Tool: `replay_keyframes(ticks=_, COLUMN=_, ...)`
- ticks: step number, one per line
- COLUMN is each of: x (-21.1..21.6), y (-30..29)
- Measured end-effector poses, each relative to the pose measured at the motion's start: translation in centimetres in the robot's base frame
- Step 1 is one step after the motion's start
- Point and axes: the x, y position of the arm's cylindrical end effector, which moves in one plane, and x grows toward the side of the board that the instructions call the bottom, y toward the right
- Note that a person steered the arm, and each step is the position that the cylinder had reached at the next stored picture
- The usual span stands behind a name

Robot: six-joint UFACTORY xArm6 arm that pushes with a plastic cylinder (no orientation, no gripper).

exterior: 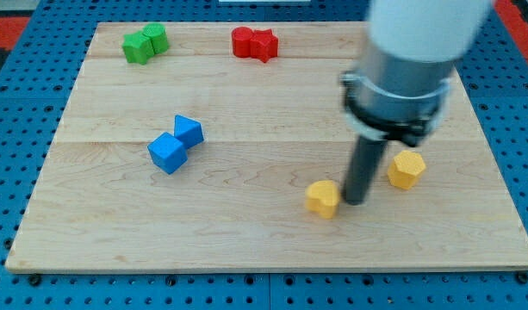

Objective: Move the yellow heart to the bottom left

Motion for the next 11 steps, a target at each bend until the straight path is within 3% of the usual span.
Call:
replay_keyframes(ticks=1, x=0.0, y=-10.3)
replay_keyframes(ticks=2, x=0.0, y=-12.9)
replay_keyframes(ticks=3, x=1.7, y=-3.1)
replay_keyframes(ticks=4, x=4.8, y=-12.1)
replay_keyframes(ticks=5, x=1.5, y=-18.2)
replay_keyframes(ticks=6, x=-0.3, y=-18.2)
replay_keyframes(ticks=7, x=-2.1, y=-21.8)
replay_keyframes(ticks=8, x=0.4, y=-28.0)
replay_keyframes(ticks=10, x=1.7, y=-16.5)
replay_keyframes(ticks=11, x=0.0, y=-2.4)
